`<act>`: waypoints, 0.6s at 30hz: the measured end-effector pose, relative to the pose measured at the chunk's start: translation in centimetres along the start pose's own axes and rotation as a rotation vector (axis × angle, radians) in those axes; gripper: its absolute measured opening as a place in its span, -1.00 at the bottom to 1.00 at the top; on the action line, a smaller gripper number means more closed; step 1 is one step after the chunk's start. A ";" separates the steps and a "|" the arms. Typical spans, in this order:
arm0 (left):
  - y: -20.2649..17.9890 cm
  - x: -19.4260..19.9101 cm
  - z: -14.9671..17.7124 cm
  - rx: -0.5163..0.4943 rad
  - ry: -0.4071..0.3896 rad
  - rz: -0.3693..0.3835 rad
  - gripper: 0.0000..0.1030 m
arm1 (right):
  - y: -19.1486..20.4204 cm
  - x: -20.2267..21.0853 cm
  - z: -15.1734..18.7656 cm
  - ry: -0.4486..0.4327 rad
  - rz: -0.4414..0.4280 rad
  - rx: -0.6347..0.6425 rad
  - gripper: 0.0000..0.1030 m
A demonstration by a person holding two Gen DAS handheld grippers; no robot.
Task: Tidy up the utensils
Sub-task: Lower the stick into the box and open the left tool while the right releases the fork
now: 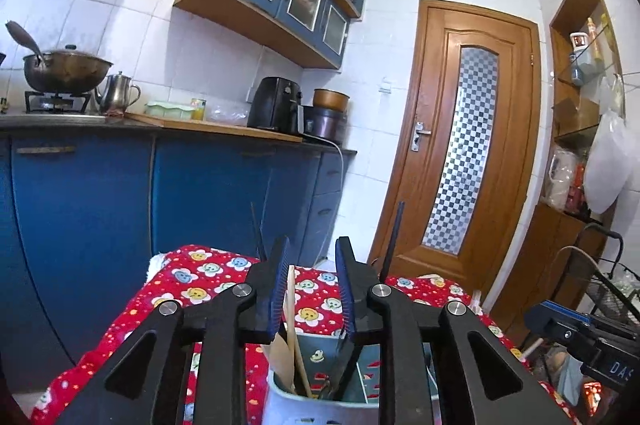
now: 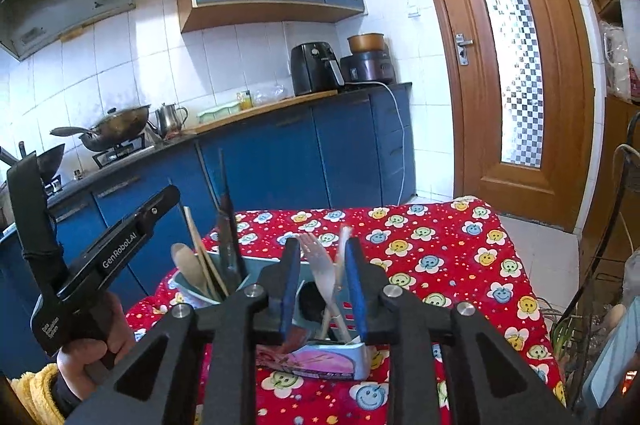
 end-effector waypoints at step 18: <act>0.2 8.1 1.4 -0.054 0.144 -0.028 -0.51 | 2.3 5.5 3.2 -0.007 -0.043 -0.044 -0.41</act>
Point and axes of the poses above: each gripper's, at about its wrist camera, not at the fingertips, and x roughly against the way its jaws point, y to its left, z to its underside, the point moved 2 cm from there along -x, roughly the way its jaws point, and after that the axes turned 8 degrees about y, right-handed, at the moved point
